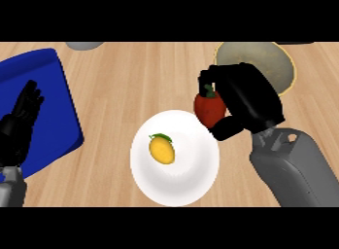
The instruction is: Pick the bell pepper from the plate and place it in the bowl
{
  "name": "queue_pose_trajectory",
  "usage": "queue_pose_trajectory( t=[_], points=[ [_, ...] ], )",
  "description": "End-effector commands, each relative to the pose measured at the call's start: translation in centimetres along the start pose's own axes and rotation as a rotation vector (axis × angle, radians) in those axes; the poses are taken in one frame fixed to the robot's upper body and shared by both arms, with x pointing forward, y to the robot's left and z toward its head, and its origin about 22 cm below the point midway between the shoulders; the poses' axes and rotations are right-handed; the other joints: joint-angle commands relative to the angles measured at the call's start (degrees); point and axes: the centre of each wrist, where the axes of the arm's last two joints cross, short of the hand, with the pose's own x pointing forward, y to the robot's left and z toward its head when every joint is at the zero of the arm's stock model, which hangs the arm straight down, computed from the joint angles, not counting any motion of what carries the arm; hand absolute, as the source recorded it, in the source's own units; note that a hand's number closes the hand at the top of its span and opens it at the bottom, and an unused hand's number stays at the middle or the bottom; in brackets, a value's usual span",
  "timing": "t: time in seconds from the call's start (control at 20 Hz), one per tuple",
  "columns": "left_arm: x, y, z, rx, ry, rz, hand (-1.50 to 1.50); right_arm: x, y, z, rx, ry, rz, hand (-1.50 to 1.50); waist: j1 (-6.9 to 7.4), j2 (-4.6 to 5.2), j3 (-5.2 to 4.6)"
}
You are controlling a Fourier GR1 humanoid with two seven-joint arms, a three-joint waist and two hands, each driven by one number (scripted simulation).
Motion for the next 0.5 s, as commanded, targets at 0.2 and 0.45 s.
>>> queue_pose_trajectory(
  t=[0.2, 0.45],
  points=[
    [1.2, 0.6, -0.5, -0.022, -0.012, 0.016, 0.0, -2.1, -7.5, 1.3, -0.196, 0.103, -0.119, 1.5, 1.08, 0.44, 0.0],
    [0.9, -1.3, -1.2, -0.02, -0.022, 0.018, 0.0, -6.4, -9.7, -0.7, -0.211, 0.123, -0.181, 1.5, 1.27, 0.64, 0.0]
  ],
)
